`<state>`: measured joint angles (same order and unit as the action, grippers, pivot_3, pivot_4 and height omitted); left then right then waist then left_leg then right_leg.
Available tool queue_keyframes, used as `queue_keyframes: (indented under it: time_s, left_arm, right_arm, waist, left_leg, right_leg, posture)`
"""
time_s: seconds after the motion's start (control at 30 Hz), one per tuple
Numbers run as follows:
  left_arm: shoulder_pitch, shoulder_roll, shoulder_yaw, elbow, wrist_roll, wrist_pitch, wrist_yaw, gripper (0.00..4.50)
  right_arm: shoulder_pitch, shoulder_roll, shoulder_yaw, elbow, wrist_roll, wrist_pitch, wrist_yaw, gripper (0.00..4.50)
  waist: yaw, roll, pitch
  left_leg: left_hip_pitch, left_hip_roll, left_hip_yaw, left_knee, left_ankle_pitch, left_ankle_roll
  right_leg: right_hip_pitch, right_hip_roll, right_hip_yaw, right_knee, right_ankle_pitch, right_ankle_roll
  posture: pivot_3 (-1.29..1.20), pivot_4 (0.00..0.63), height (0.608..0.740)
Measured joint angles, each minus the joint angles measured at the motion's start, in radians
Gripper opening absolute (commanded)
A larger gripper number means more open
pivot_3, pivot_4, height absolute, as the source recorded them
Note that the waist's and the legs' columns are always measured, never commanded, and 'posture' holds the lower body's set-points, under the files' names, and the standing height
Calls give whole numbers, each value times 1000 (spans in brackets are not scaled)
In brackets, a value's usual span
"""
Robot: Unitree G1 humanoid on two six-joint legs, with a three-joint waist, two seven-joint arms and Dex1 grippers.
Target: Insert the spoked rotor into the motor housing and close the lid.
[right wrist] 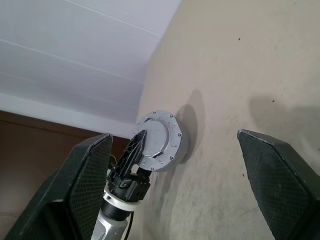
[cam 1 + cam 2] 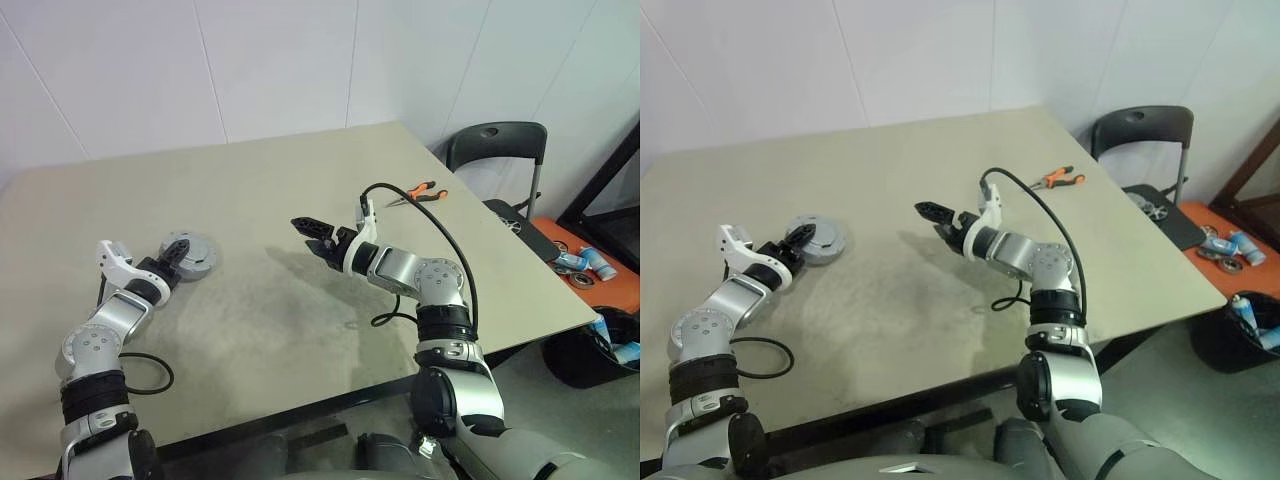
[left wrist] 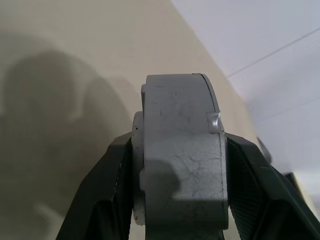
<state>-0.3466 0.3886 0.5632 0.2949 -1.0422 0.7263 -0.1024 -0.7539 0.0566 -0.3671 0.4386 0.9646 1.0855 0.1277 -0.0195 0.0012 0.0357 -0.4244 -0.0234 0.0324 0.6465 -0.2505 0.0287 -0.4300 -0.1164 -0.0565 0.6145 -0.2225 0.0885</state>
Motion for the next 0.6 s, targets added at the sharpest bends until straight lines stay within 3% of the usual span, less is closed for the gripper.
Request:
queue_keyframes:
  time_s: [0.3, 0.53, 0.6]
  left_arm:
    - [21, 3, 10, 3, 39, -3, -26, 2347]
    - [26, 4, -1, -11, 113, -33, -29, 4421]
    - [29, 17, -10, -10, 131, -7, -28, 4421]
  right_arm:
    - [0, 0, 1, -1, -7, 1, 3, 4161]
    - [0, 2, 1, -1, -10, 0, 5, 4205]
    - [0, 2, 1, -1, -11, -1, 5, 4205]
  waist:
    - [1, 0, 0]
    - [0, 0, 0]
    - [0, 0, 0]
  left_leg:
    - [0, 0, 0, 0, 0, 0]
    - [0, 0, 0, 0, 0, 0]
    - [0, 0, 0, 0, 0, 0]
  right_leg:
    - [0, -1, 0, 0, 0, 0]
    - [0, -1, 0, 0, 0, 0]
    - [0, -1, 0, 0, 0, 0]
  posture:
    - [0, 0, 740]
    - [0, 0, 740]
    - [0, 0, 740]
